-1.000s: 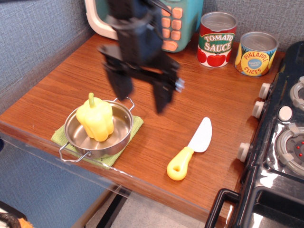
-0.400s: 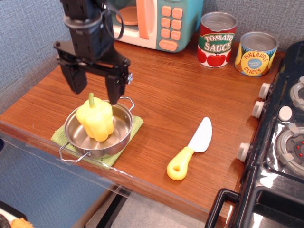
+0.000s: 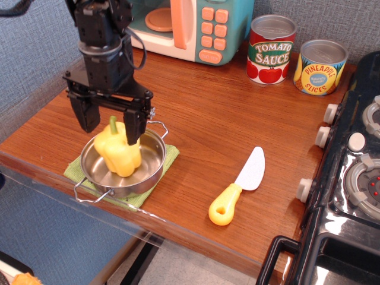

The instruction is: Pick up the yellow capsicum from the pot and put it on the table

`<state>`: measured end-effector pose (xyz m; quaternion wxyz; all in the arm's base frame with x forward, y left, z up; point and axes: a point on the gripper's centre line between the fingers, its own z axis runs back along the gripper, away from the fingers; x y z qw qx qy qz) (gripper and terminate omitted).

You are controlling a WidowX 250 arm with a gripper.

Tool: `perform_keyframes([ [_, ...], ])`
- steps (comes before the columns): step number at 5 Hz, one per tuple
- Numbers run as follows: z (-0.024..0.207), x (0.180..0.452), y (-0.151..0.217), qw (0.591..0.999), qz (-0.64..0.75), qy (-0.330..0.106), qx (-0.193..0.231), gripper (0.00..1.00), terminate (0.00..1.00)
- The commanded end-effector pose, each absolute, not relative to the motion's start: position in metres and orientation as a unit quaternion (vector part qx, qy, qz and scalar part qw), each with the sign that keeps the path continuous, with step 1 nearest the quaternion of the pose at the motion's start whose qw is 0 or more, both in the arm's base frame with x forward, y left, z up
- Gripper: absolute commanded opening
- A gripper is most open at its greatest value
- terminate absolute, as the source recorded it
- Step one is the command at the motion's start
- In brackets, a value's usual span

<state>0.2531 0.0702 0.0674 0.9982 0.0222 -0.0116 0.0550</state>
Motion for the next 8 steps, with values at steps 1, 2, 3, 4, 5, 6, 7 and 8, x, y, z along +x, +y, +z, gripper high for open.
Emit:
perform_keyframes([
  [1,0.059,0.249,0.066,0.998,0.06,-0.003,0.02,1.0,0.0],
  [2,0.059,0.249,0.063,0.998,0.053,-0.004,0.019,0.0,0.0],
  [3,0.077,0.252,0.057,0.999,0.044,-0.021,0.003,0.0,0.0],
  [4,0.128,0.264,0.049,0.996,0.033,-0.071,-0.044,0.0,0.0],
  [5,0.177,0.293,0.072,0.989,0.065,-0.115,-0.06,0.0,0.0],
  [6,0.17,0.326,0.117,0.984,0.138,-0.11,-0.022,0.0,0.0],
  [7,0.141,0.35,0.142,0.982,0.167,-0.084,0.001,0.0,0.0],
  [8,0.11,0.367,0.147,0.984,0.172,-0.054,0.009,0.0,0.0],
])
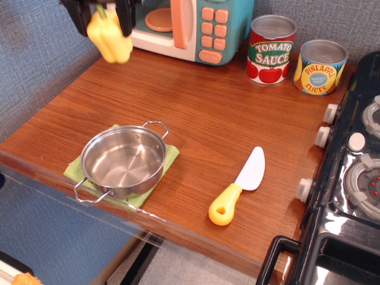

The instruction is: Pick up the yellow capsicum from the pot and put it on the table

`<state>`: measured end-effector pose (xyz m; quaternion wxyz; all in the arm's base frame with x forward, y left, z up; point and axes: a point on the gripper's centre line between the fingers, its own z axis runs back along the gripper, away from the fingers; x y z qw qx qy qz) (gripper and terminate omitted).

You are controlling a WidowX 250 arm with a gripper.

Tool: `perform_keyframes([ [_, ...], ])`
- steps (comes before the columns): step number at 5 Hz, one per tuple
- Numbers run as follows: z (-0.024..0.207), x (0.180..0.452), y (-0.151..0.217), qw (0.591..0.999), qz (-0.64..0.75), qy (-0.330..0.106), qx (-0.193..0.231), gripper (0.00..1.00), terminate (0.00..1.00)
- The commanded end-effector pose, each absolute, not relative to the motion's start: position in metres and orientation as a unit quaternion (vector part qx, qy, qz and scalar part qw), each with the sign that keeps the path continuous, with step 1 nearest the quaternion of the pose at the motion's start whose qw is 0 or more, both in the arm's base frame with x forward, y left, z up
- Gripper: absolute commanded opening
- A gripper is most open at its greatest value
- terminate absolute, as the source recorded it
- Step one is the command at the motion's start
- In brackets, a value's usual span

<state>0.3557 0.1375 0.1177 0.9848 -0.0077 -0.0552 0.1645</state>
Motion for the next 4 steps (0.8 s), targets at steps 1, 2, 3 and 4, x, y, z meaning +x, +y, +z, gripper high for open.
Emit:
perform_keyframes([
  [1,0.087,0.381,0.157,0.982,0.186,-0.027,0.021,0.0,0.0],
  [2,0.071,0.39,0.171,0.98,0.195,-0.012,0.029,0.0,0.0],
  [3,0.062,0.392,0.178,0.98,0.199,0.003,0.031,0.0,0.0],
  [4,0.061,0.392,0.177,0.98,0.197,0.01,0.029,1.0,0.0],
])
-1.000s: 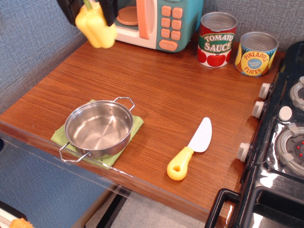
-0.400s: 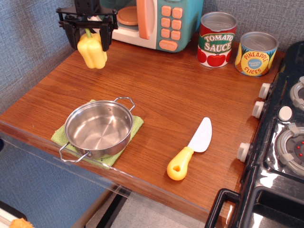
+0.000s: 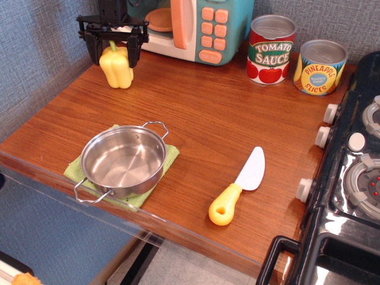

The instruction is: Pick up the yellow capsicum from the pot and put it on the table

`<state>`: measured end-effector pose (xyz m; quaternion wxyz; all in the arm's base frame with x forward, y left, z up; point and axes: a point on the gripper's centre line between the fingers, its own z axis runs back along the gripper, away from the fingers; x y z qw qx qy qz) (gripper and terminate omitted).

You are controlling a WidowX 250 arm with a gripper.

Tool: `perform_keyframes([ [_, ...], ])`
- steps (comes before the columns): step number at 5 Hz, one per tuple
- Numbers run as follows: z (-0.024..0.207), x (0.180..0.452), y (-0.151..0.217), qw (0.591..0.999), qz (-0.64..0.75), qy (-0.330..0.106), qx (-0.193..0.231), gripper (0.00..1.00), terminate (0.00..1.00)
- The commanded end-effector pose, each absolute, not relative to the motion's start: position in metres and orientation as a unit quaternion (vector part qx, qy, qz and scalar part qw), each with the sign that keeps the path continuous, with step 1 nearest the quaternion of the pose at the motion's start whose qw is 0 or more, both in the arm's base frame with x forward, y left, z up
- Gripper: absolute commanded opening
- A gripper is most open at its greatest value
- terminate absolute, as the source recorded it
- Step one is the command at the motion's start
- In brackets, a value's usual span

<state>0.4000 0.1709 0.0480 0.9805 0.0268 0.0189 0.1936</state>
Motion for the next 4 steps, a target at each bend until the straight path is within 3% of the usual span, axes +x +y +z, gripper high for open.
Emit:
perform_keyframes([
  [1,0.067,0.391,0.175,0.98,0.196,0.007,0.026,1.0,0.0],
  [2,0.079,0.391,0.175,0.979,0.202,-0.006,0.019,1.0,0.0],
  [4,0.135,0.388,0.167,0.977,0.202,-0.073,-0.003,1.0,0.0],
])
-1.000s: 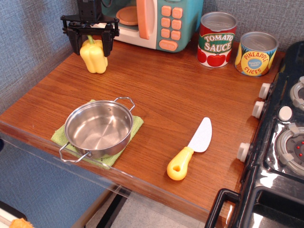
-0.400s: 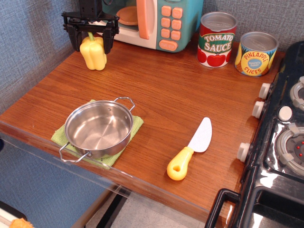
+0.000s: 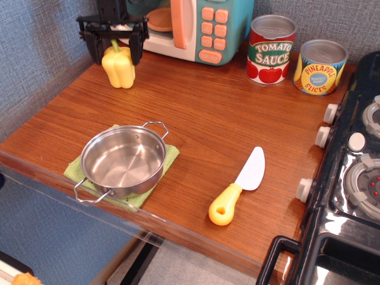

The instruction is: Pick up the yellow capsicum from the pot and put it on the table

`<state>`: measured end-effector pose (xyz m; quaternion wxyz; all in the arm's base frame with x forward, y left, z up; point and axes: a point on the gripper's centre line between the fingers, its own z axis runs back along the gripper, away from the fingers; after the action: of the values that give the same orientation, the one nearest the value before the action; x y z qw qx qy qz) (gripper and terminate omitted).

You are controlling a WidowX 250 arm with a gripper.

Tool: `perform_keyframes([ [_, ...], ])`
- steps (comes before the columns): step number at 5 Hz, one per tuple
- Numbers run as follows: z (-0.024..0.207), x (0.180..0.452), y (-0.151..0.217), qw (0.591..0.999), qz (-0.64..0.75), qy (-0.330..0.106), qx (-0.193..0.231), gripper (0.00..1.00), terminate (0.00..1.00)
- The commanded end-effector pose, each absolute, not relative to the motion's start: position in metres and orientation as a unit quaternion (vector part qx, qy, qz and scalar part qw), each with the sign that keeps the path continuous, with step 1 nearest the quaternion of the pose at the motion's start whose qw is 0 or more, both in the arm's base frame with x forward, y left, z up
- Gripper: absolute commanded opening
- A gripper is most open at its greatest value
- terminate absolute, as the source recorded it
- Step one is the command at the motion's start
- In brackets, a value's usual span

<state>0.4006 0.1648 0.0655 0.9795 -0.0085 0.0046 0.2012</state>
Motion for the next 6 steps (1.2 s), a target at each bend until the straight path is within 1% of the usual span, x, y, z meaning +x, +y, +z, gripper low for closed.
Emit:
perform_keyframes([
  [1,0.147,0.38,0.159,0.977,0.195,-0.085,0.003,1.0,0.0],
  [2,0.149,0.37,0.15,0.979,0.183,-0.09,0.004,1.0,0.0],
  [3,0.145,0.354,0.132,0.987,0.133,-0.086,0.006,1.0,0.0],
  [4,0.133,0.341,0.115,0.995,0.06,-0.082,0.019,1.0,0.0],
  [5,0.118,0.326,0.102,0.996,0.041,-0.08,0.028,1.0,0.0],
  [6,0.108,0.313,0.094,0.994,0.044,-0.089,0.043,1.0,0.0],
])
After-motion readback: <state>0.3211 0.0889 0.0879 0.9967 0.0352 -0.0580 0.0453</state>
